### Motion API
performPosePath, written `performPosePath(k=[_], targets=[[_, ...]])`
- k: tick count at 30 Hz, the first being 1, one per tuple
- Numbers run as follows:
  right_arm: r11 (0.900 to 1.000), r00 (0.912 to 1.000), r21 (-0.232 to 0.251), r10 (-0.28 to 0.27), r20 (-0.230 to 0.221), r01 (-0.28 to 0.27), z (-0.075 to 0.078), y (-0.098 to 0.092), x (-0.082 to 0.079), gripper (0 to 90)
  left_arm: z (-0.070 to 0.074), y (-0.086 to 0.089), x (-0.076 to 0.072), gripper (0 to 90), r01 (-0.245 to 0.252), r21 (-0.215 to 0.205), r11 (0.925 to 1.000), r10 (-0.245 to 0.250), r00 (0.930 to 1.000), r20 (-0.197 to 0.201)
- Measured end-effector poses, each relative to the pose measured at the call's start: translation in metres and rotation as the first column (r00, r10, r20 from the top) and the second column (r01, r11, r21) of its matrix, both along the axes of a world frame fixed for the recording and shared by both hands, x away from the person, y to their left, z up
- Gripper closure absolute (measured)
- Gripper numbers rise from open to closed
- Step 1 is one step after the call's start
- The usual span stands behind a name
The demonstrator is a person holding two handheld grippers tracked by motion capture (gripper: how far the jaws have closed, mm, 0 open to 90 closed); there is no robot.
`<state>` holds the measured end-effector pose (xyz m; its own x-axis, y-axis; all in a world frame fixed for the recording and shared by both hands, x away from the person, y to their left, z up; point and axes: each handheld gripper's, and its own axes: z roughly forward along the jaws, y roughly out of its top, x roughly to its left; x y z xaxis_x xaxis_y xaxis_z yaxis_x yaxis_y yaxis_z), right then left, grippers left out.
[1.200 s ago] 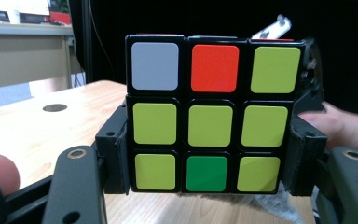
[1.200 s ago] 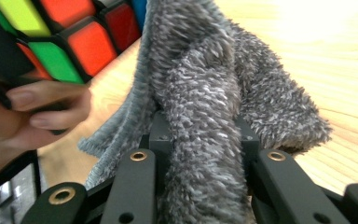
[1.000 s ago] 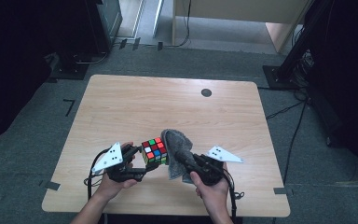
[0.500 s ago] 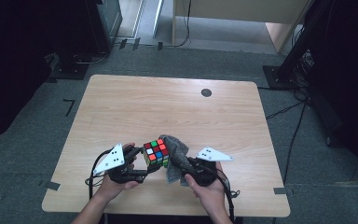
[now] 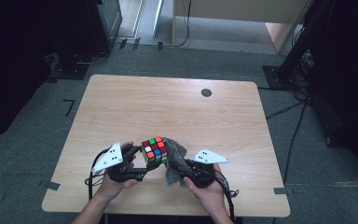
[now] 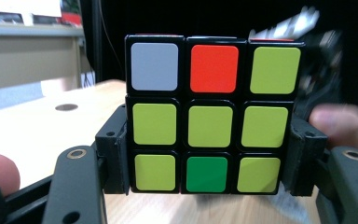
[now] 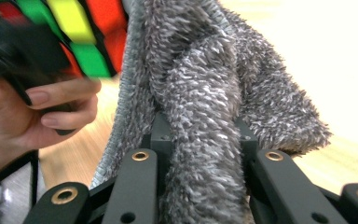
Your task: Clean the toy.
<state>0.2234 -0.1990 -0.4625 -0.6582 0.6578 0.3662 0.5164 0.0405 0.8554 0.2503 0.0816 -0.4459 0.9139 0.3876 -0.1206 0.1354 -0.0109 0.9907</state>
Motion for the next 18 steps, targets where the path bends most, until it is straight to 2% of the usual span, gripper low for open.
performPosePath(k=[2, 4, 6, 9, 11, 13, 14, 16, 17, 18], targets=[[0.997, 0.9998, 0.076, 0.007, -0.017, -0.006, -0.002, 0.001, -0.001, 71.1, 0.001, 0.004, 0.000, 34.0, -0.045, -0.021, 0.9988, 0.045, 0.9990, 0.001], [0.994, 0.9996, 0.103, 0.025, 0.009, -0.026, 0.001, 0.008, -0.004, 71.1, 0.002, 0.004, -0.001, 34.0, -0.088, -0.042, 0.9953, 0.088, 0.9961, -0.003], [0.993, 0.9984, 0.107, 0.040, 0.040, -0.044, 0.004, 0.017, -0.008, 71.1, 0.001, 0.000, -0.002, 34.0, -0.078, -0.047, 0.9958, 0.078, 0.9969, -0.002], [0.995, 0.9966, 0.082, 0.050, 0.065, -0.055, 0.007, 0.029, -0.015, 71.3, -0.001, -0.004, -0.004, 34.0, -0.065, -0.044, 0.9969, 0.065, 0.9979, -0.007], [0.994, 0.9961, 0.090, 0.059, 0.065, -0.065, 0.007, 0.032, -0.018, 71.5, -0.002, -0.003, -0.002, 34.0, -0.059, -0.056, 0.9967, 0.058, 0.9980, -0.025], [0.990, 0.9936, 0.104, 0.092, 0.066, -0.098, 0.007, 0.034, -0.019, 71.5, -0.003, -0.004, -0.002, 34.0, -0.063, -0.050, 0.9967, 0.062, 0.9978, -0.024], [0.988, 0.9903, 0.097, 0.117, 0.075, -0.124, 0.006, 0.037, -0.020, 71.5, -0.003, -0.004, -0.002, 34.0, -0.066, -0.043, 0.9969, 0.065, 0.9976, -0.025], [0.978, 0.9760, 0.062, 0.193, 0.101, -0.200, 0.006, 0.044, -0.023, 71.3, -0.003, -0.006, -0.002, 34.0, -0.076, -0.021, 0.9969, 0.075, 0.9970, -0.017], [0.972, 0.9677, 0.032, 0.228, 0.108, -0.232, 0.005, 0.048, -0.025, 71.1, -0.003, -0.005, -0.001, 34.0, -0.080, -0.018, 0.9967, 0.079, 0.9967, -0.017], [0.969, 0.9629, -0.010, 0.246, 0.111, -0.246, 0.004, 0.052, -0.026, 71.0, -0.003, -0.004, -0.001, 34.0, -0.081, -0.022, 0.9965, 0.081, 0.9965, -0.021]])
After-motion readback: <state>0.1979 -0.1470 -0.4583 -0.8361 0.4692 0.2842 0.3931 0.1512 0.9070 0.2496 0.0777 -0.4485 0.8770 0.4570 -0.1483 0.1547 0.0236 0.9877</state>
